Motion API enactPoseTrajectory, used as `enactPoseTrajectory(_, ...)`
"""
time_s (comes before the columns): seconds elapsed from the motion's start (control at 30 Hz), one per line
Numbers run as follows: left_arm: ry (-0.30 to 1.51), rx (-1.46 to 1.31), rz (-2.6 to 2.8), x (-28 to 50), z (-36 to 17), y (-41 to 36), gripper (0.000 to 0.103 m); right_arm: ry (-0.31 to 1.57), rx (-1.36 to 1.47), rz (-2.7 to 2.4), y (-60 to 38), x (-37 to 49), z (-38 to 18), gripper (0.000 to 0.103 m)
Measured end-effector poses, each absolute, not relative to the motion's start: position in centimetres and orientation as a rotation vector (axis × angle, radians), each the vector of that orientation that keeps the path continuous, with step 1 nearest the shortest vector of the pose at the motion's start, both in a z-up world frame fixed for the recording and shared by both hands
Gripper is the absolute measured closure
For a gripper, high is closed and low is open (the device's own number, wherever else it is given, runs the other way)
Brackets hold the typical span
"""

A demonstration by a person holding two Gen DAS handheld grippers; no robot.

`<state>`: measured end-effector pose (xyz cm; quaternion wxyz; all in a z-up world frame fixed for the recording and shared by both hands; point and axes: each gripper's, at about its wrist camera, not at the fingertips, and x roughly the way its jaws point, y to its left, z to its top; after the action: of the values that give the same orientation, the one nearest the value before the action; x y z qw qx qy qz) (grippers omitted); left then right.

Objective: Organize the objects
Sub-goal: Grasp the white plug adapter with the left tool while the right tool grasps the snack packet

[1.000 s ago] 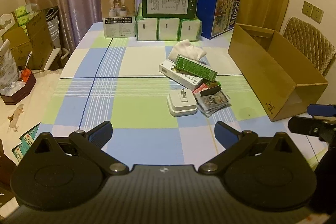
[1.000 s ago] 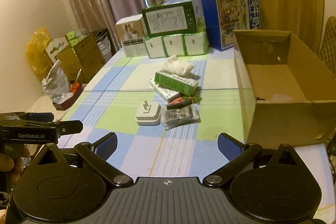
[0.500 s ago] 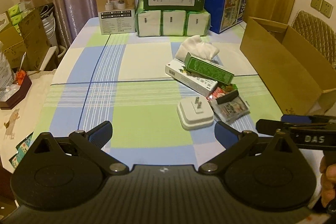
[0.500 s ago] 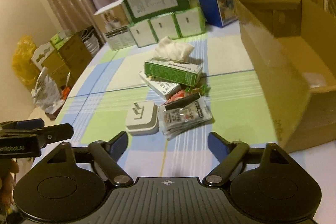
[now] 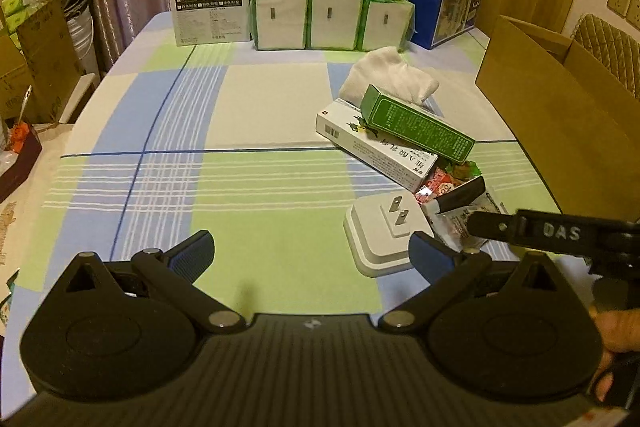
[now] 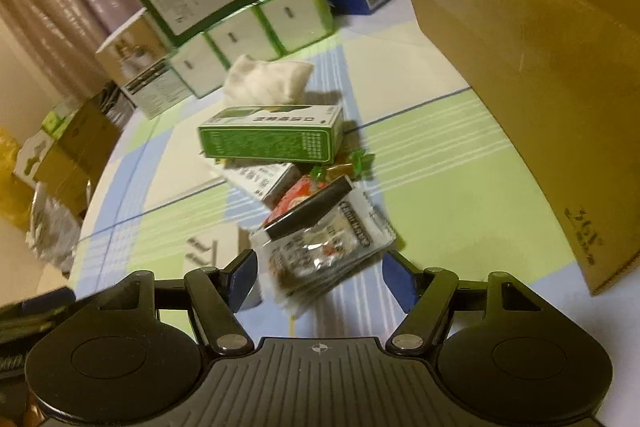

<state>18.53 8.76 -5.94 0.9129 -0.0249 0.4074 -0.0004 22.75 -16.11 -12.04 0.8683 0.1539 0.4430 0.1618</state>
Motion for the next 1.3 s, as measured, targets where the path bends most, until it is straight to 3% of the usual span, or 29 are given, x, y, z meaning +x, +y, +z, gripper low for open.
enactPoseTrajectory(0.33, 0.839, -0.071, 0.015, 19.1, -6.3, 9.5, 0.001, 0.914, 0.167, 0.313, -13.3, 24.7, -13.1, 0.036)
enactPoseTrajectory(0.57, 0.852, -0.056, -0.019, 19.2, -7.0, 8.7, 0.001, 0.894, -0.047, 0.436, -14.8, 22.2, -13.3, 0.061)
enactPoseTrajectory(0.83, 0.838, 0.001, -0.092, 20.1, -8.3, 5.7, 0.002, 0.846, -0.104, 0.422, -17.6, 21.0, -13.4, 0.061)
enactPoseTrajectory(1.2, 0.853, 0.040, -0.094, 23.0, -10.7, 3.1, 0.016, 0.812, -0.174, 0.434, -17.2, 20.7, -14.0, 0.057)
enactPoseTrajectory(1.3, 0.867, 0.038, -0.085, 23.3, -11.3, 3.1, 0.027, 0.804, -0.166, 0.434, -17.1, 20.8, -14.1, 0.057)
